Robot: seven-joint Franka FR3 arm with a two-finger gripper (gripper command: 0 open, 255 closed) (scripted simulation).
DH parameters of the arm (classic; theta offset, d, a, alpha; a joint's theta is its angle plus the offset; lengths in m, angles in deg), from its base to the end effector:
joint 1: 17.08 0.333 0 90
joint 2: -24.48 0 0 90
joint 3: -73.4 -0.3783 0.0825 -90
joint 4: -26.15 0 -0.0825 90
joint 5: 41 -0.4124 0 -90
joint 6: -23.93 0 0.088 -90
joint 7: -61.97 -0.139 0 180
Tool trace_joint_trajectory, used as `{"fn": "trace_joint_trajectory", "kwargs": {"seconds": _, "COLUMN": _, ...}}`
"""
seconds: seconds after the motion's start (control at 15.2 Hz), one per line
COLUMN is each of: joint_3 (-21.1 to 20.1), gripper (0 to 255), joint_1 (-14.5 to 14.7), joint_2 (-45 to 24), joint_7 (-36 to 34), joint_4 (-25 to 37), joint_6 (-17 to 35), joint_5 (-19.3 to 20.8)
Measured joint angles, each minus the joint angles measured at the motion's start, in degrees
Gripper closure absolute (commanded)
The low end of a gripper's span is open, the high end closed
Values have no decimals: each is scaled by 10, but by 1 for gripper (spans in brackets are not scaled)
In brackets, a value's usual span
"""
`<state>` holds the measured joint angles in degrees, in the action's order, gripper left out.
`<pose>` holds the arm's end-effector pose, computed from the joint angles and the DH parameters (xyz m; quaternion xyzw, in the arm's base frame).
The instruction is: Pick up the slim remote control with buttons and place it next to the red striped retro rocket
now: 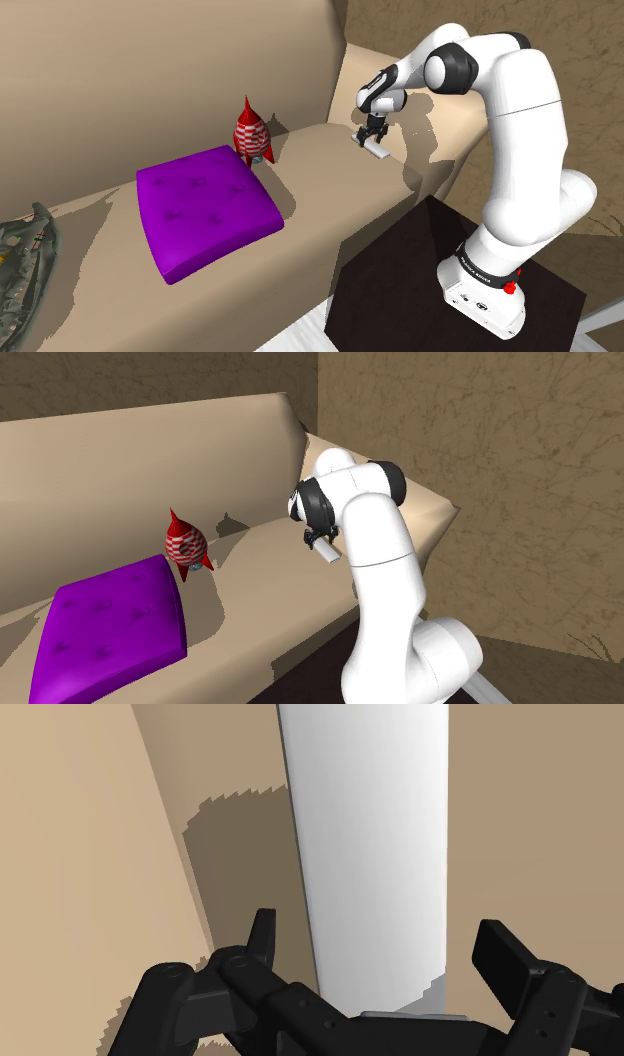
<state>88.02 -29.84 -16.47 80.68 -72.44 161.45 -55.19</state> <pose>0.6569 -0.3121 0.1758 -0.9905 0.1374 0.0017 0.0005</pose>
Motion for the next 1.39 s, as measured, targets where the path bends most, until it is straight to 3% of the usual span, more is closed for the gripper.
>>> {"fn": "trace_joint_trajectory", "kwargs": {"seconds": 0.26, "joint_3": 0, "gripper": 0, "joint_1": 0, "joint_2": -1, "joint_7": 0, "joint_4": 1, "joint_6": 1, "joint_5": 0}}
{"fn": "trace_joint_trajectory", "kwargs": {"seconds": 0.33, "joint_3": 0, "gripper": 255, "joint_1": 0, "joint_2": -1, "joint_7": 0, "joint_4": 1, "joint_6": 1, "joint_5": 0}}
{"fn": "trace_joint_trajectory", "kwargs": {"seconds": 1.39, "joint_3": 7, "gripper": 255, "joint_1": 5, "joint_2": 28, "joint_7": -5, "joint_4": -5, "joint_6": -22, "joint_5": 8}}
